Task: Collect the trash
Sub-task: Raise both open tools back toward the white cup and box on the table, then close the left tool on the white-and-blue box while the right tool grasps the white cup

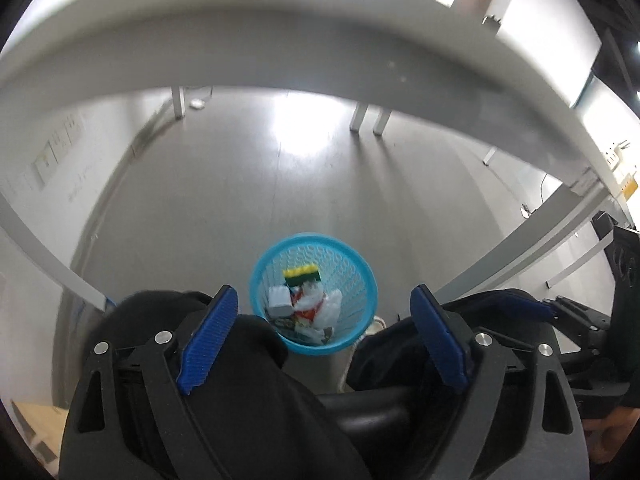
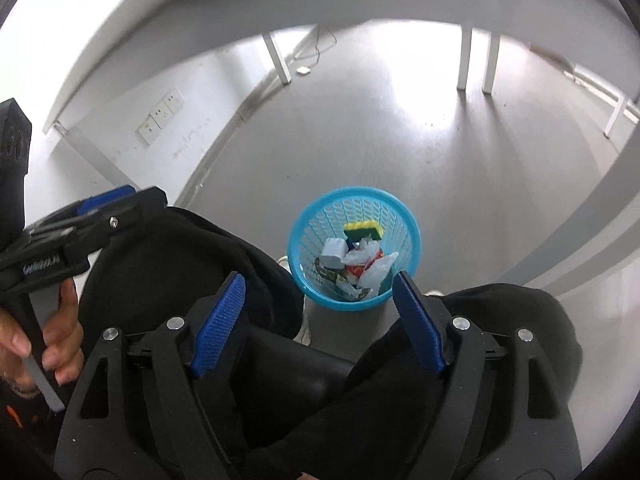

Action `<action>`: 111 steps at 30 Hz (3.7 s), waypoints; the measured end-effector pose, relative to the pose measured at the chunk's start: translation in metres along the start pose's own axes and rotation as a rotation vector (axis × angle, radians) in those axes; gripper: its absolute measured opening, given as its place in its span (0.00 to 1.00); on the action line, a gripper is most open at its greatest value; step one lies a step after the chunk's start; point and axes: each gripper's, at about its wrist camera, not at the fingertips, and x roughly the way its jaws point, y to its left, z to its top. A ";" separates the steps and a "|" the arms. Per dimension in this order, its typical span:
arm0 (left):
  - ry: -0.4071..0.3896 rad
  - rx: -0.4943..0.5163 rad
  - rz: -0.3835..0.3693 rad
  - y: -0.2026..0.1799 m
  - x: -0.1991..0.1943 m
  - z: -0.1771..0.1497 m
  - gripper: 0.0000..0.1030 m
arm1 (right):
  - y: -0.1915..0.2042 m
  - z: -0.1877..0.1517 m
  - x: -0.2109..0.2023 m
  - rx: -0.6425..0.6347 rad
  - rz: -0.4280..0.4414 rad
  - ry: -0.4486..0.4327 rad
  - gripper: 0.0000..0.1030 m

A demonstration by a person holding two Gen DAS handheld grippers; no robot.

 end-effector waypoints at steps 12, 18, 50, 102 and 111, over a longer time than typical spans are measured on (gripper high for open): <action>-0.195 0.075 0.037 -0.014 -0.078 0.023 0.94 | 0.030 0.013 -0.077 -0.065 0.007 -0.177 0.88; -0.283 0.109 0.063 -0.017 -0.103 0.050 0.94 | 0.027 0.036 -0.105 -0.067 0.000 -0.267 0.92; -0.303 0.116 0.061 -0.017 -0.063 0.226 0.94 | -0.012 0.250 -0.134 -0.082 -0.136 -0.475 0.92; 0.074 0.049 -0.067 -0.025 0.127 0.414 0.46 | -0.049 0.451 0.024 -0.146 -0.140 -0.238 0.27; 0.070 0.027 -0.070 -0.024 0.113 0.401 0.05 | -0.042 0.426 -0.006 -0.153 -0.148 -0.276 0.26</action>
